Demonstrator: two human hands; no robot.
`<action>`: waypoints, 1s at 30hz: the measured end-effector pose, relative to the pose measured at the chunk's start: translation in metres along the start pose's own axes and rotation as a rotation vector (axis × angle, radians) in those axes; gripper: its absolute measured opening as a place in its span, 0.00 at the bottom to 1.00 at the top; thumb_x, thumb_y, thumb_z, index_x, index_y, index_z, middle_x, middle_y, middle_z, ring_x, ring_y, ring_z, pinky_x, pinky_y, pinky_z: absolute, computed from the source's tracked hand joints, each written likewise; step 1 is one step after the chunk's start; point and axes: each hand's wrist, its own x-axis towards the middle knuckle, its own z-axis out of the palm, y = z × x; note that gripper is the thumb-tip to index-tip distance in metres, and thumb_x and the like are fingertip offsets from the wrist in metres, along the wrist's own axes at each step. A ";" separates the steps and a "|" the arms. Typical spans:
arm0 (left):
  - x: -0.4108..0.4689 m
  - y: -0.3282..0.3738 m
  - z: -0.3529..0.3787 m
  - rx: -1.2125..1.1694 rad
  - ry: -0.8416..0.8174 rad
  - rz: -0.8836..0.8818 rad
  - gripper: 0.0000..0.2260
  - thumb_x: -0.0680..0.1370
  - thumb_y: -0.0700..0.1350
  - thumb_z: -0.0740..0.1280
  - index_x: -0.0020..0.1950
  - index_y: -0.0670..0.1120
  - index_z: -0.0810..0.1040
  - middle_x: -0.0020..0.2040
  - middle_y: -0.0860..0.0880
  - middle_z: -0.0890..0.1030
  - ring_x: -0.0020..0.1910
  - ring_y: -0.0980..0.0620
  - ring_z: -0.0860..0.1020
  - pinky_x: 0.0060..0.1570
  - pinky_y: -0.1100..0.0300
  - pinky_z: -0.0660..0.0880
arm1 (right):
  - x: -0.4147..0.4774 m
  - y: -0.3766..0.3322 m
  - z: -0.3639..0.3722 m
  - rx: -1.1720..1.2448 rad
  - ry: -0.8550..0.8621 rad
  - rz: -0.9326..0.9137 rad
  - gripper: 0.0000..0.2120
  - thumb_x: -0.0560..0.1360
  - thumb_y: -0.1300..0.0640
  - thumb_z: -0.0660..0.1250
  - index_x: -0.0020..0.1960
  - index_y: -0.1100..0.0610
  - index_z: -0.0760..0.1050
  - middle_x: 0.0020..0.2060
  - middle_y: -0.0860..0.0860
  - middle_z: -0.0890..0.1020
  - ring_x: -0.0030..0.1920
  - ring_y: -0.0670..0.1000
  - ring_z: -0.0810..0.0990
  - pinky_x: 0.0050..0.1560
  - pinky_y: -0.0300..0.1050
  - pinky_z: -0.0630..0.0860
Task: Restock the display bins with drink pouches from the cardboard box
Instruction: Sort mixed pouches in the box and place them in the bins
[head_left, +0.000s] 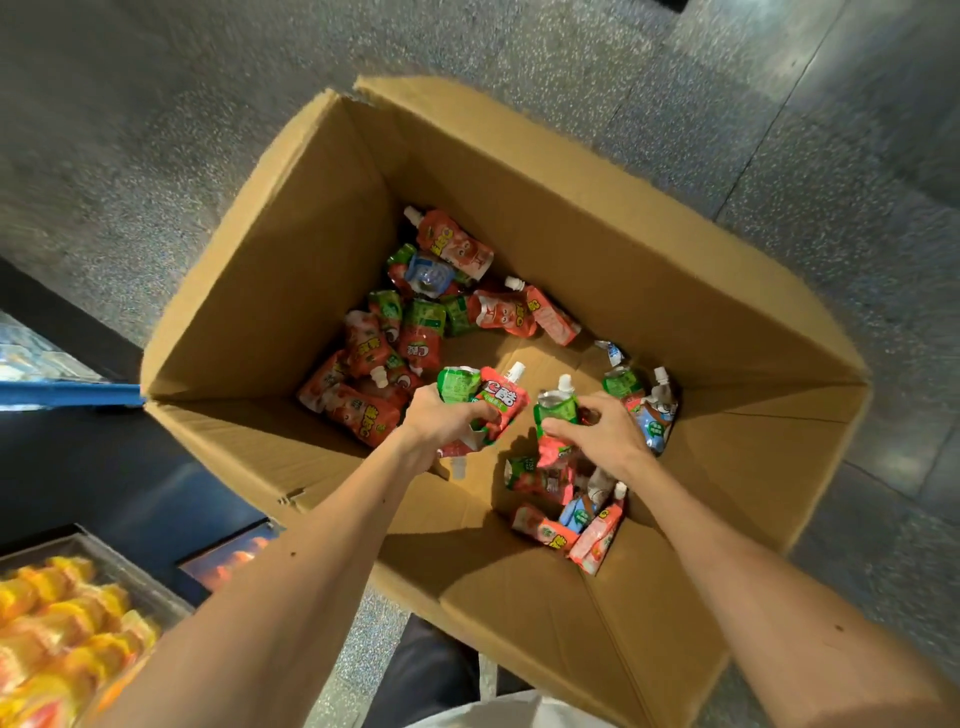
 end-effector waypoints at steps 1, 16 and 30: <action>-0.010 0.004 -0.002 -0.026 0.009 0.012 0.12 0.69 0.40 0.78 0.50 0.45 0.81 0.49 0.46 0.85 0.42 0.47 0.85 0.39 0.60 0.79 | -0.006 -0.007 -0.005 0.012 0.001 -0.026 0.26 0.70 0.43 0.77 0.62 0.55 0.78 0.57 0.46 0.74 0.60 0.48 0.72 0.59 0.44 0.67; -0.157 0.016 -0.044 -0.444 0.128 0.257 0.11 0.69 0.37 0.78 0.49 0.43 0.83 0.46 0.47 0.85 0.34 0.53 0.82 0.29 0.64 0.76 | -0.121 -0.111 -0.051 -0.135 0.040 -0.506 0.19 0.67 0.48 0.79 0.56 0.53 0.85 0.60 0.43 0.80 0.62 0.45 0.76 0.64 0.45 0.71; -0.274 -0.040 -0.121 -0.731 0.052 0.581 0.19 0.69 0.39 0.78 0.59 0.39 0.81 0.51 0.40 0.85 0.47 0.43 0.85 0.41 0.54 0.80 | -0.273 -0.206 -0.032 0.047 0.134 -0.710 0.06 0.67 0.49 0.79 0.42 0.45 0.85 0.37 0.49 0.86 0.38 0.46 0.83 0.42 0.45 0.76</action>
